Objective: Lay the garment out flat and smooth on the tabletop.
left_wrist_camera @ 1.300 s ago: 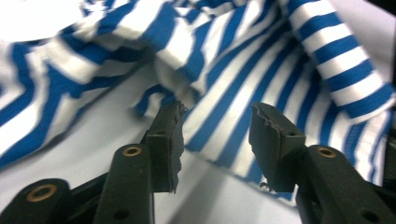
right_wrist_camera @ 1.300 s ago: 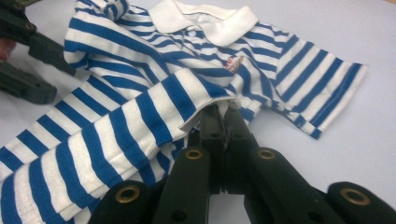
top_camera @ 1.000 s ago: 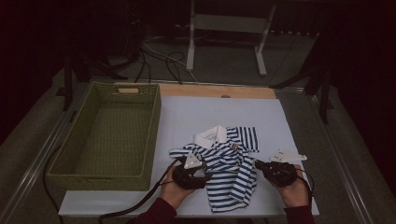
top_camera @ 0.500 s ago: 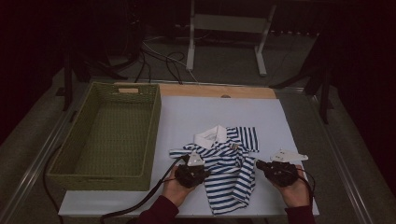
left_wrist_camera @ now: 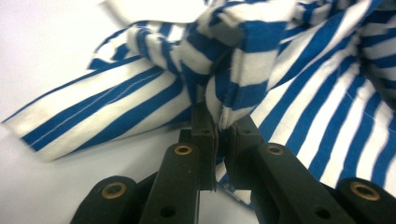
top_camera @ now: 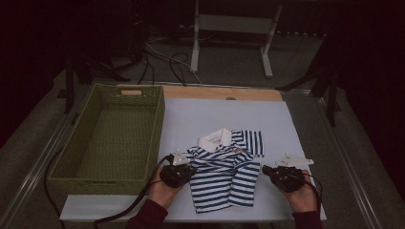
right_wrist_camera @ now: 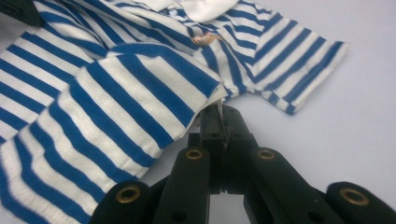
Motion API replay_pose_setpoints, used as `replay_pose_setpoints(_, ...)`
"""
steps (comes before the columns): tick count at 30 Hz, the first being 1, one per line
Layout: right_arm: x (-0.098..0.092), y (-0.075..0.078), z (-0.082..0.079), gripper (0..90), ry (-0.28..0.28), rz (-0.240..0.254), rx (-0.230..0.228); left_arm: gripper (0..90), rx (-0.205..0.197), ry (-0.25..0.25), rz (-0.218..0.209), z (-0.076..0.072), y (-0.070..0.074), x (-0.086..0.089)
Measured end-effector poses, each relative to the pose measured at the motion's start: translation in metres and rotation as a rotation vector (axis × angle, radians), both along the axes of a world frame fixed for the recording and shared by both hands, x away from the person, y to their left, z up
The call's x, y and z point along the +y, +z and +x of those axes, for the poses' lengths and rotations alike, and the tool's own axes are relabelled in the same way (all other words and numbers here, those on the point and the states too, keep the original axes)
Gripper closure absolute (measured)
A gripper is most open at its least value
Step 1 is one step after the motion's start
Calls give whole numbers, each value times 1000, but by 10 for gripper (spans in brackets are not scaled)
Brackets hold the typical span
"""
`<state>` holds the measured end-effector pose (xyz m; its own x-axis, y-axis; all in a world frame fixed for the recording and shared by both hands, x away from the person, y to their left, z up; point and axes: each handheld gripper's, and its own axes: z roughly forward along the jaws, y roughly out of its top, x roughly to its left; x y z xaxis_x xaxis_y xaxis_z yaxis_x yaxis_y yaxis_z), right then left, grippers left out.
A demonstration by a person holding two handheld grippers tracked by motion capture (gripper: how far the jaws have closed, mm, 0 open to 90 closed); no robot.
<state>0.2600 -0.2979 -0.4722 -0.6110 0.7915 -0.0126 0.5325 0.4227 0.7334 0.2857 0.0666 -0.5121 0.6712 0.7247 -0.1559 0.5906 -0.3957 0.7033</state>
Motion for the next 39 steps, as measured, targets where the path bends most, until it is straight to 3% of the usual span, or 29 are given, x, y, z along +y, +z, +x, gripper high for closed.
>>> replay_pose_setpoints(12, -18, -6, -1, 896, -83, -63, 28, 839, 2, 50, 4, 3, 0, 1)
replay_pose_setpoints(16, -22, -5, -1, 896, -101, -57, 28, 838, 4, 74, 6, 4, 0, 0)
replay_pose_setpoints(20, -19, -7, 0, 889, -82, -59, 42, 825, 3, 68, -7, 3, 1, 1)
replay_pose_setpoints(21, -18, -8, 0, 868, -74, -59, 41, 805, 1, 64, -13, 2, 2, 1)
replay_pose_setpoints(23, -17, -6, 0, 736, -63, -44, 34, 704, -8, 51, -44, 0, 5, 2)
replay_pose_setpoints(24, -17, -6, 0, 736, -63, -44, 34, 650, -8, 51, -44, 0, 5, 2)
replay_pose_setpoints(25, -16, -5, 0, 654, -56, -33, 27, 650, -24, 37, -65, -3, 9, 3)
replay_pose_setpoints(26, -15, -2, 0, 526, -51, 1, 3, 554, -33, 38, -80, -4, 12, 4)
replay_pose_setpoints(29, -12, 3, 1, 392, -51, 55, -19, 452, -71, 44, -110, -8, 21, 7)
replay_pose_setpoints(35, -2, 8, 11, 261, -45, 84, -51, 269, -138, 67, -140, -11, 37, 8)
replay_pose_setpoints(39, 7, 8, 24, 244, -43, 103, -54, 210, -158, 89, -144, -7, 43, 7)
